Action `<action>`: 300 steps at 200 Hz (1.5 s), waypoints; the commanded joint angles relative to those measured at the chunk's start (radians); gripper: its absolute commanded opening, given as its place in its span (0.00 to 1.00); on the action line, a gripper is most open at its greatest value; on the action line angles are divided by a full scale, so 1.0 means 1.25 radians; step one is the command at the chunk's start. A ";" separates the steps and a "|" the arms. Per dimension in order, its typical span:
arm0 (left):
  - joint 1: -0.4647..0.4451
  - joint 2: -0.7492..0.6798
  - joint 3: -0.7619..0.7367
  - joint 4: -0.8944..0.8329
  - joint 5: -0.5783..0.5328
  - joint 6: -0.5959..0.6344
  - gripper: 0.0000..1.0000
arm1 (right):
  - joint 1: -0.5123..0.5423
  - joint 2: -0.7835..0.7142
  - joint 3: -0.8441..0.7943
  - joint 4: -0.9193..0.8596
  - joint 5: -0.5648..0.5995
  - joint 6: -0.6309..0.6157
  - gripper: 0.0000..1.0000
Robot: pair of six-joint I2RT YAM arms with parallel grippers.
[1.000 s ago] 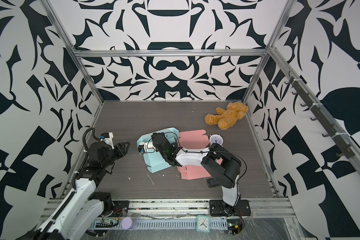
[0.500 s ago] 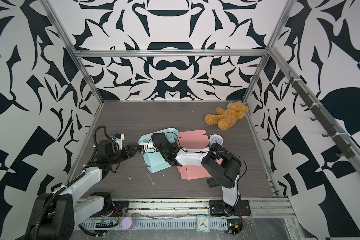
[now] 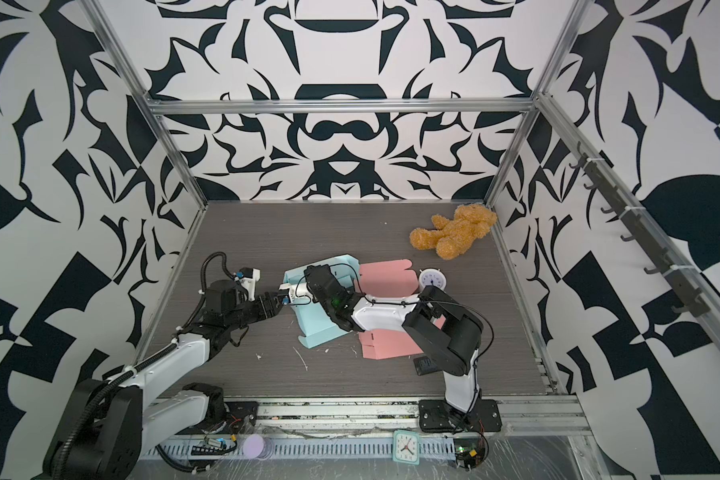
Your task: Fold the paper box
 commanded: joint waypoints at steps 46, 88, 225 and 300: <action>-0.012 0.031 -0.029 0.117 -0.059 -0.018 0.61 | 0.011 -0.024 0.015 0.021 -0.014 0.019 0.00; -0.021 0.103 -0.014 0.204 -0.031 0.000 0.61 | 0.014 -0.028 0.014 0.017 -0.011 0.017 0.00; -0.093 0.220 -0.083 0.405 -0.097 0.031 0.75 | 0.023 -0.029 0.015 0.004 0.000 0.012 0.00; -0.094 0.156 -0.109 0.350 -0.206 0.007 0.73 | 0.049 0.007 -0.007 0.083 0.043 -0.017 0.00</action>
